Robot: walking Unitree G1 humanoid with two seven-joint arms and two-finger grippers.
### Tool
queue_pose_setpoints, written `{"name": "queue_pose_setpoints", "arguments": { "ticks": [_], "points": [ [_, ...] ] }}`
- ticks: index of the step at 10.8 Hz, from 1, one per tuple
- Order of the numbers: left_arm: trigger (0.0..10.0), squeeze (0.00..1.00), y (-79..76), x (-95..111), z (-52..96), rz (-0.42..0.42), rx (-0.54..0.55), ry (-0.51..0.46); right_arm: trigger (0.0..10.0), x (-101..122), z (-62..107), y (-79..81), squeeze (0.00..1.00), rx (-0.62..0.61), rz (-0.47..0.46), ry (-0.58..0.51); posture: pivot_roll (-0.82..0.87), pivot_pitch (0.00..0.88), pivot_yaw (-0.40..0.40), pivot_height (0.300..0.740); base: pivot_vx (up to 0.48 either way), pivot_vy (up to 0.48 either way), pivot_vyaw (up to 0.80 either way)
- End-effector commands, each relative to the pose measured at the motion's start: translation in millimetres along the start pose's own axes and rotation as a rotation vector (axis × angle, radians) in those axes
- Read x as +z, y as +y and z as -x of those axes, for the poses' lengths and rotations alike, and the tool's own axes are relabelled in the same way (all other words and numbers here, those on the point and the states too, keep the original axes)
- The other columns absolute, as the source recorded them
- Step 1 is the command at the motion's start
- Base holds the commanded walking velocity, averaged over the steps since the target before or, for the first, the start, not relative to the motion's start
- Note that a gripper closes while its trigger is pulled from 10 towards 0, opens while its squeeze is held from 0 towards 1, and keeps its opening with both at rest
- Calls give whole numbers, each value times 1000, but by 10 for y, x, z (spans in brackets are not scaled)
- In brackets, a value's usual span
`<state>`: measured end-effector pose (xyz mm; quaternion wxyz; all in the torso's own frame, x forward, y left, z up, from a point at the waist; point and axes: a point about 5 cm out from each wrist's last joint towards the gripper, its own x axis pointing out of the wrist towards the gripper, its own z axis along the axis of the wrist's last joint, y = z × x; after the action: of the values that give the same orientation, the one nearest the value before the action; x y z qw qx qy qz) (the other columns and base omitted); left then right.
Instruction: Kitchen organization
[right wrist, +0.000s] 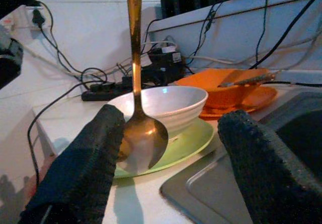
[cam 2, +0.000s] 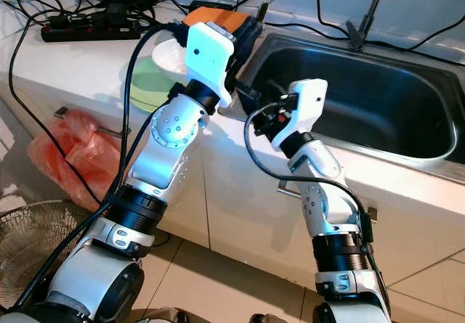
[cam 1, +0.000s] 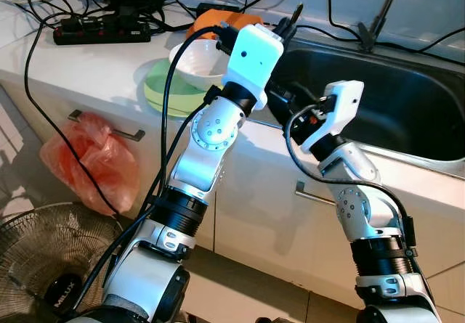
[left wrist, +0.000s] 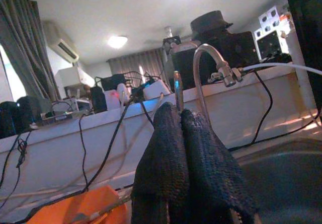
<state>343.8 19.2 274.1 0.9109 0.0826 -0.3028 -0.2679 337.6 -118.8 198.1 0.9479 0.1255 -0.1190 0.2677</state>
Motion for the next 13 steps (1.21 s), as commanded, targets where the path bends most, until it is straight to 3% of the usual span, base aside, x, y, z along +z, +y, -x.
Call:
{"name": "queue_pose_setpoints", "arguments": {
  "ticks": [1,2,3,4,13],
  "points": [
    [10000,0,-45,32,-7,6,-20,-9,10000,72,-33,-11,0,-7,11,-28,-13,86,-38,740,0,0,0],
    [10000,0,-67,29,-9,11,-29,-6,10000,68,-36,-14,1000,-14,4,-27,-12,87,-37,740,0,0,0],
    [10000,0,-116,26,-10,22,-48,0,10000,66,-45,-12,1000,-18,1,-30,-13,88,-36,740,0,0,0],
    [10000,0,-167,27,-10,35,-61,2,10000,69,-56,-4,0,-19,3,-34,-12,89,-37,740,0,0,0],
    [10000,0,-253,50,-16,56,-102,6,10000,100,-87,-12,0,-40,-5,-58,-7,90,-40,740,0,0,0]
  ]
}}
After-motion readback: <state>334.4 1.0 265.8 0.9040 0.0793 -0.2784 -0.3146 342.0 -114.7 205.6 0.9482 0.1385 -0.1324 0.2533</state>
